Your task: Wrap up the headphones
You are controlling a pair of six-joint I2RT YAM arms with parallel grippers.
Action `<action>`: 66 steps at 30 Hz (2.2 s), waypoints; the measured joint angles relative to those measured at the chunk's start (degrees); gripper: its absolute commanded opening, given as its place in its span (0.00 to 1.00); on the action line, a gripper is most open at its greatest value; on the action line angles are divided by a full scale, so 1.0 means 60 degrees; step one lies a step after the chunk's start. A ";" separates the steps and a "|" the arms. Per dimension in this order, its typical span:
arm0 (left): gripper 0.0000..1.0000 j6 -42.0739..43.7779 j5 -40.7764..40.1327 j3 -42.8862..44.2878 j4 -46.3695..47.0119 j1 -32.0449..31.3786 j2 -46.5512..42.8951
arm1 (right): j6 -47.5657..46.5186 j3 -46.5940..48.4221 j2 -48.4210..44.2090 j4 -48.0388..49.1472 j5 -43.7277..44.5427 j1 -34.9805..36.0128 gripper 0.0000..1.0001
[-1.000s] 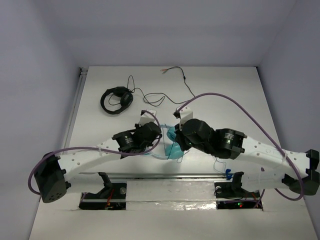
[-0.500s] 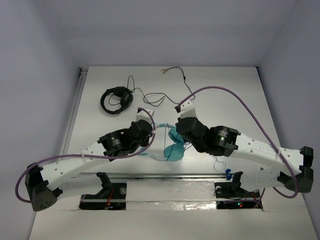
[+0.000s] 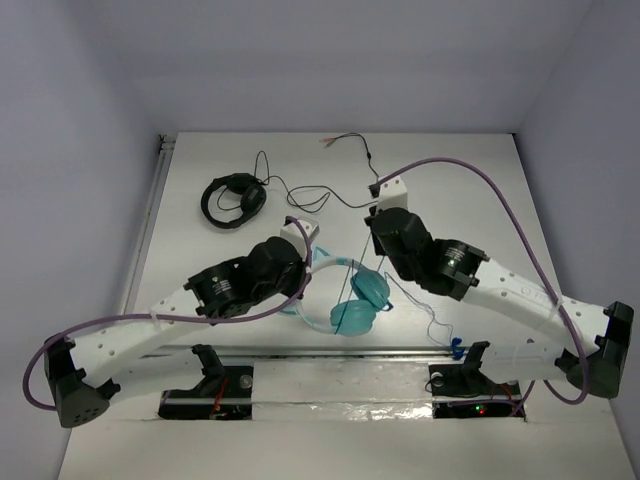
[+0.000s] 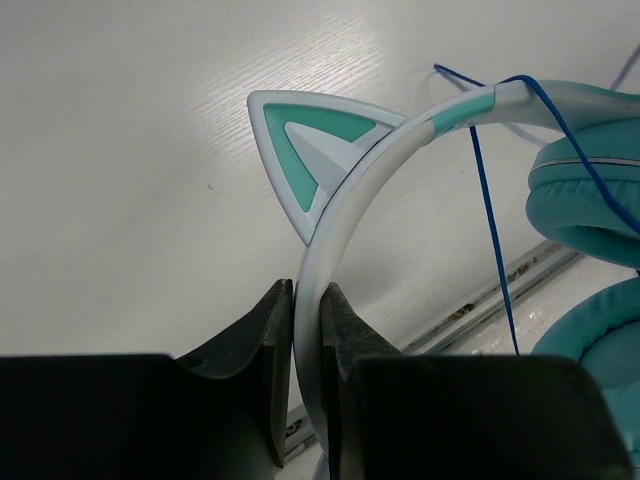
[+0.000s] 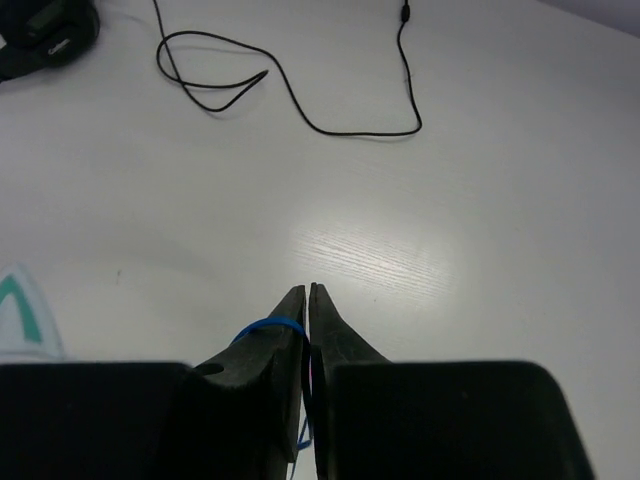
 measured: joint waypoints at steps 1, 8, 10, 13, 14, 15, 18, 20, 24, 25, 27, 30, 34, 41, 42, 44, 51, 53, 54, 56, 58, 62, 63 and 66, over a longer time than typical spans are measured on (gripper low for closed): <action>0.00 0.0076 0.0091 0.0015 -0.0051 -0.0007 -0.0087 | -0.0007 -0.0066 0.0000 0.0182 -0.0109 -0.0219 0.12; 0.00 0.0288 0.0339 0.0138 -0.0313 -0.0007 -0.0484 | 0.0328 -0.0929 -0.0127 0.1406 -0.1381 -0.0878 0.15; 0.00 0.0302 0.0444 0.0168 -0.0331 -0.0007 -0.0579 | 0.0525 -0.1326 -0.0291 0.1759 -0.1854 -0.0947 0.14; 0.00 0.0310 0.0637 0.0280 -0.0331 -0.0026 -0.0780 | 0.0871 -0.2160 -0.0685 0.2470 -0.2659 -0.1082 0.12; 0.00 0.0310 0.0696 0.0368 -0.0339 -0.0033 -0.0856 | 0.0984 -0.2433 -0.0809 0.2761 -0.2918 -0.1137 0.12; 0.00 0.0310 0.0729 0.0477 -0.0335 -0.0044 -0.0936 | 0.1093 -0.2801 -0.0965 0.3173 -0.3271 -0.1188 0.12; 0.00 0.0302 0.0761 0.0914 -0.0321 -0.0047 -0.1166 | 0.1402 -0.3880 -0.1373 0.4415 -0.4390 -0.1311 0.12; 0.00 0.0291 0.0772 0.1239 -0.0266 -0.0044 -0.1297 | 0.1534 -0.4495 -0.1577 0.5125 -0.5111 -0.1373 0.13; 0.00 0.0211 0.0907 0.1647 0.0004 -0.0047 -0.1545 | 0.1880 -0.5479 -0.1810 0.6783 -0.6419 -0.1548 0.14; 0.00 0.0182 0.0965 0.1727 0.0058 -0.0044 -0.1581 | 0.1982 -0.5650 -0.1810 0.7165 -0.6674 -0.1577 0.15; 0.00 0.0131 0.1100 0.1865 0.0164 -0.0047 -0.1588 | 0.2138 -0.5843 -0.1730 0.7788 -0.7053 -0.1621 0.15; 0.00 0.0033 0.1384 0.2044 0.0364 -0.0047 -0.1523 | 0.2262 -0.5923 -0.1450 0.8666 -0.7410 -0.1621 0.18; 0.00 -0.0058 0.1610 0.2306 0.0525 -0.0047 -0.1279 | 0.2288 -0.5923 -0.1078 0.9460 -0.7610 -0.1621 0.23; 0.00 -0.0178 0.1545 0.2696 0.0477 -0.0047 -0.0965 | 0.2361 -0.5916 -0.0259 1.0302 -0.8003 -0.1621 0.23; 0.00 -0.0200 0.1515 0.2809 0.0463 -0.0047 -0.0936 | 0.2375 -0.5916 -0.0120 1.0411 -0.8054 -0.1621 0.23; 0.00 -0.0251 0.1402 0.3027 0.0463 -0.0047 -0.0896 | 0.2473 -0.5916 0.0157 1.0586 -0.8196 -0.1621 0.23; 0.00 -0.0313 0.0707 0.4022 0.0441 -0.0047 -0.0608 | 0.2951 -0.5934 0.0962 1.1191 -0.8830 -0.1621 0.23; 0.00 -0.0270 0.0186 0.4371 0.0393 -0.0055 -0.0444 | 0.3187 -0.6011 0.1038 1.1406 -0.9041 -0.1621 0.23; 0.00 -0.0219 -0.0076 0.4528 0.0386 -0.0058 -0.0350 | 0.3326 -0.6120 0.1053 1.1584 -0.9169 -0.1621 0.23; 0.00 -0.0127 -0.0699 0.4870 0.0382 -0.0058 -0.0135 | 0.3654 -0.6364 0.1115 1.1927 -0.9439 -0.1621 0.21; 0.00 -0.0055 -0.1224 0.5166 0.0401 -0.0044 0.0106 | 0.3978 -0.6634 0.1202 1.2229 -0.9694 -0.1621 0.19; 0.00 -0.0033 -0.2036 0.5304 0.0637 0.0149 0.0517 | 0.4528 -0.7060 0.1308 1.2433 -0.9883 -0.1293 0.17; 0.00 -0.0029 -0.2193 0.5304 0.0641 0.0244 0.0634 | 0.4634 -0.7118 0.1308 1.2440 -0.9850 -0.1056 0.16; 0.00 -0.0033 -0.2634 0.5304 0.0645 0.0794 0.1005 | 0.4929 -0.7260 0.1180 1.2389 -0.9737 -0.0157 0.13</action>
